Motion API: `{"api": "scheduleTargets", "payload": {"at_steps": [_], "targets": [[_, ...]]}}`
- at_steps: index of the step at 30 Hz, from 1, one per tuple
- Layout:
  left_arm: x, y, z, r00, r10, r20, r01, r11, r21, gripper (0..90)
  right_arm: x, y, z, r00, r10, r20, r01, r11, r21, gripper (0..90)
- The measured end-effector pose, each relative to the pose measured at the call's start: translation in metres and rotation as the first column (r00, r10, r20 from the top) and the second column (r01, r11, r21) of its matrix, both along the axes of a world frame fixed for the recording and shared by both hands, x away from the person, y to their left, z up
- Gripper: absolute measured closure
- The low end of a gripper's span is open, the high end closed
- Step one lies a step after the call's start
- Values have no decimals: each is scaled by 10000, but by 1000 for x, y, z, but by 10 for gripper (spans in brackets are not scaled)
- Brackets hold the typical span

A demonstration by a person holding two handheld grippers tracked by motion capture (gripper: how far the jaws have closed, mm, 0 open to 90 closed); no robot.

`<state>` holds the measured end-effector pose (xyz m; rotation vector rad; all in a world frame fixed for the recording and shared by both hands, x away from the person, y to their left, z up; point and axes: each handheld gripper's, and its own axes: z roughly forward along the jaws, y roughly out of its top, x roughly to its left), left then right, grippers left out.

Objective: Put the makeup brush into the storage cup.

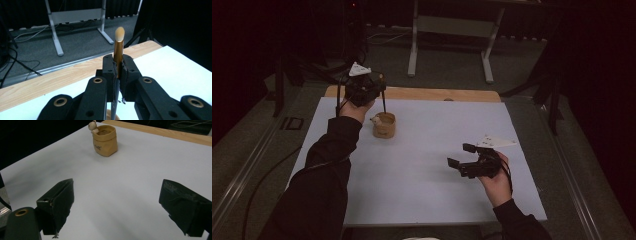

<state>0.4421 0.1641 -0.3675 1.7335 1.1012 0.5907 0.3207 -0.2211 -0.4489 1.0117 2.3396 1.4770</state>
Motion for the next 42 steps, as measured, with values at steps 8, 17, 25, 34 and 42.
{"api": "scheduleTargets", "payload": {"at_steps": [8, 17, 25, 34, 42], "targets": [[9, -4, -17, 9996, 56, -293, -56, 10000, -8, 838, 0, -1, 0, 10000, 7, -29, -7, 10000, 23, 127], [14, -4, -31, 9982, 237, -547, -231, 9997, 118, 837, 0, -1, -1, 10000, 24, -57, -23, 10000, 27, 127], [15, -9, -41, 9953, 285, -923, -231, 9980, 596, 837, 0, -1, -1, 10000, 36, -44, -36, 10000, -2, 127], [17, -14, -55, 9898, 441, -1354, -349, 9970, 697, 837, 0, 1, -2, 10000, 67, -71, -67, 10000, -17, 127], [20, -16, -67, 9842, 576, -1673, -435, 9953, 867, 835, 0, 1, -3, 9999, 96, -113, -97, 9999, -26, 127]]}}
